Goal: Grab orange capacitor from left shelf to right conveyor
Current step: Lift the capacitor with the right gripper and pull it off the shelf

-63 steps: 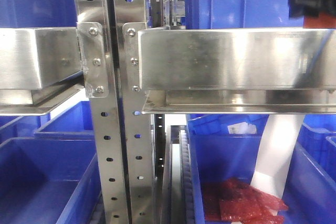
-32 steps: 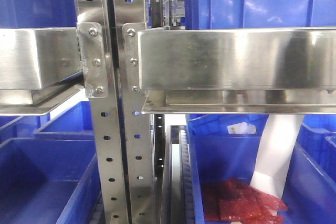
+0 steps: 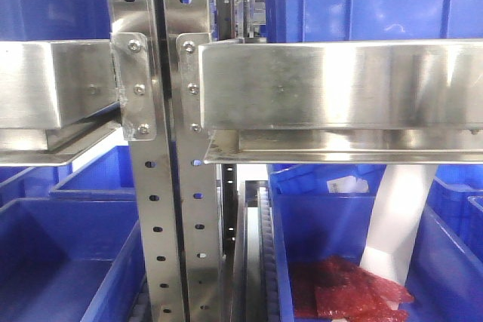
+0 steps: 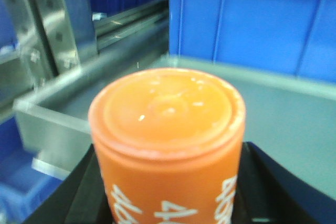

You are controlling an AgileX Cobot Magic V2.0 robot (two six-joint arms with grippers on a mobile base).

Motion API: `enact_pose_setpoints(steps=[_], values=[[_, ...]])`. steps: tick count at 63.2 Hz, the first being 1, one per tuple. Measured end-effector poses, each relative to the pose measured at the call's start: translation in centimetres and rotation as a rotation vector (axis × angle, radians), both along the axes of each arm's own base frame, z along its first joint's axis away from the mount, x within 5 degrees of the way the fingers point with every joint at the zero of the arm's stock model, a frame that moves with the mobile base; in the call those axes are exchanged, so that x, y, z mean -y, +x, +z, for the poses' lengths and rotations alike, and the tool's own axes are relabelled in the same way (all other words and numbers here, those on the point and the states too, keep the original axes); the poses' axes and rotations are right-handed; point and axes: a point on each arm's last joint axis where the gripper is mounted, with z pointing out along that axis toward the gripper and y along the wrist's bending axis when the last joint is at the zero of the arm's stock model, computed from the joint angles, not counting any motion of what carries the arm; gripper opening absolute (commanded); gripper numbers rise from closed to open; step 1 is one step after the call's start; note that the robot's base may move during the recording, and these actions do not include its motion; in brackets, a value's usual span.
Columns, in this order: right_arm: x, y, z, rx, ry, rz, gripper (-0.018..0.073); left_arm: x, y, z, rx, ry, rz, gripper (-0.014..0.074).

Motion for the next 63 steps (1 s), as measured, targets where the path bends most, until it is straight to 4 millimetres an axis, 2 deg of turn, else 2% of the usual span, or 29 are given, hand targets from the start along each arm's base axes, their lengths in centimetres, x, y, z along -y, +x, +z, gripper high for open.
enact_pose_setpoints(steps=[12, 28, 63], values=[[1.3, -3.3, -0.1, 0.034, -0.003, -0.007, 0.0109, 0.0, 0.0, 0.0, 0.0, 0.0, 0.0, -0.0127], [2.4, -6.1, 0.5, 0.154, 0.016, -0.019, 0.0109, 0.0, 0.0, 0.0, 0.0, 0.0, 0.0, -0.0127], [2.6, -6.5, 0.5, 0.177, 0.019, -0.021, 0.0109, 0.0, 0.0, 0.0, 0.0, 0.0, 0.0, -0.0127]])
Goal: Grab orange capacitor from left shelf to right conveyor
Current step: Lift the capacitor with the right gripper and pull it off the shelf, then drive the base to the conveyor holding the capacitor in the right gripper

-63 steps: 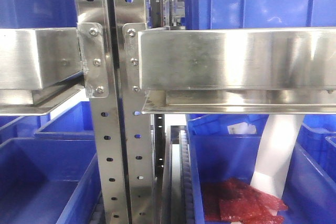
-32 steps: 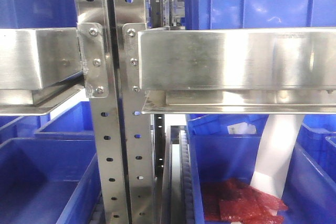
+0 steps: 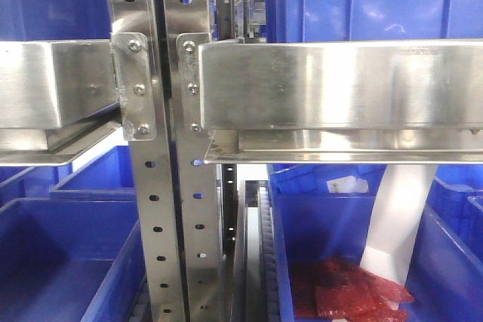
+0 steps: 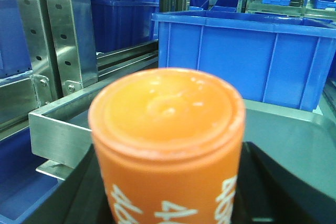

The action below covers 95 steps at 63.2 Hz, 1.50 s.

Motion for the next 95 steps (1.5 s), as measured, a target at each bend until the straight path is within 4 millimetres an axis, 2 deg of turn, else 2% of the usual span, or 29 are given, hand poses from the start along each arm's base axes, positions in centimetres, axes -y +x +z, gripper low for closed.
enact_pose_setpoints(steps=[95], values=[[0.01, 0.0, 0.0, 0.001, -0.002, 0.0, 0.0109, 0.0, 0.0, 0.0, 0.0, 0.0, 0.0, -0.0127]])
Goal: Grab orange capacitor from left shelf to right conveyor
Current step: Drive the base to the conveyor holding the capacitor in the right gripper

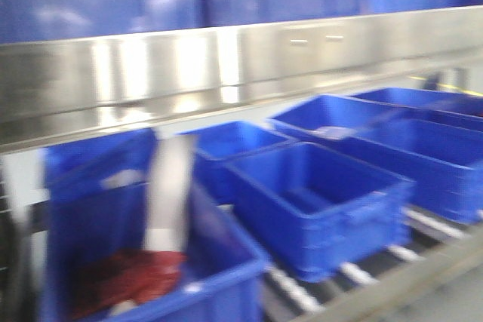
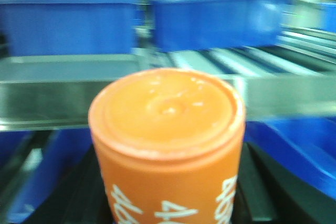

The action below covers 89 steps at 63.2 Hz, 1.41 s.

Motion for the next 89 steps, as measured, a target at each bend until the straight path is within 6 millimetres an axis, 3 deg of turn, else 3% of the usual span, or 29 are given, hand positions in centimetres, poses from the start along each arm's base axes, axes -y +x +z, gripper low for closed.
enact_pose_setpoints(steps=[89], values=[[0.03, -0.08, 0.01, 0.004, 0.001, 0.0, 0.0109, 0.0, 0.0, 0.0, 0.0, 0.0, 0.0, -0.0127]])
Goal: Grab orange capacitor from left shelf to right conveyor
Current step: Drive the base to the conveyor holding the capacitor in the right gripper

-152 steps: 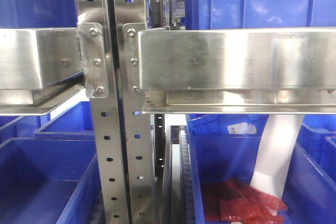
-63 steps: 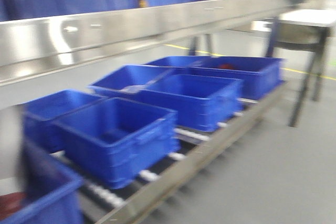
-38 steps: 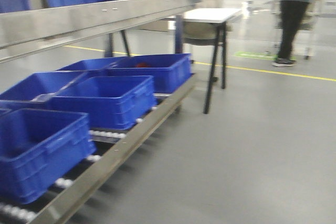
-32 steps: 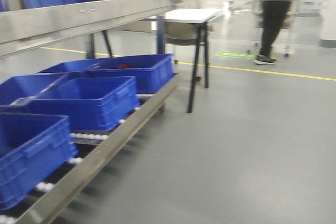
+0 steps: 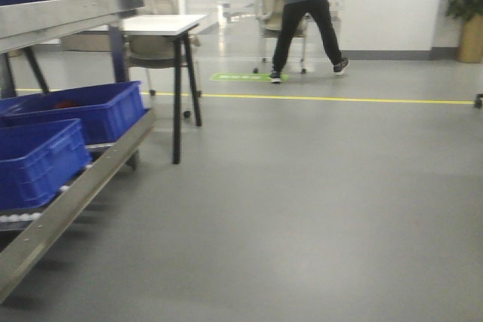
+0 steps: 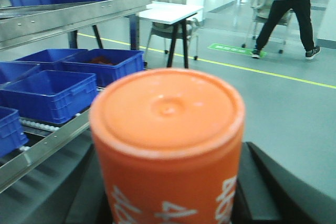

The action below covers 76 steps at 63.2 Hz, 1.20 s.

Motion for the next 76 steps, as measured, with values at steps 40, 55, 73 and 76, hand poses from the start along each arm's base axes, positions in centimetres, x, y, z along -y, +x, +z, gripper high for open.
enact_pose_setpoints(steps=[40, 55, 73, 76], values=[[0.0, 0.0, 0.0, 0.0, 0.0, 0.0, 0.0109, 0.0, 0.0, 0.0, 0.0, 0.0, 0.0, -0.0127], [0.0, 0.0, 0.0, 0.0, 0.0, 0.0, 0.0109, 0.0, 0.0, 0.0, 0.0, 0.0, 0.0, -0.0127], [0.0, 0.0, 0.0, 0.0, 0.0, 0.0, 0.0109, 0.0, 0.0, 0.0, 0.0, 0.0, 0.0, -0.0127], [0.0, 0.0, 0.0, 0.0, 0.0, 0.0, 0.0109, 0.0, 0.0, 0.0, 0.0, 0.0, 0.0, -0.0127]])
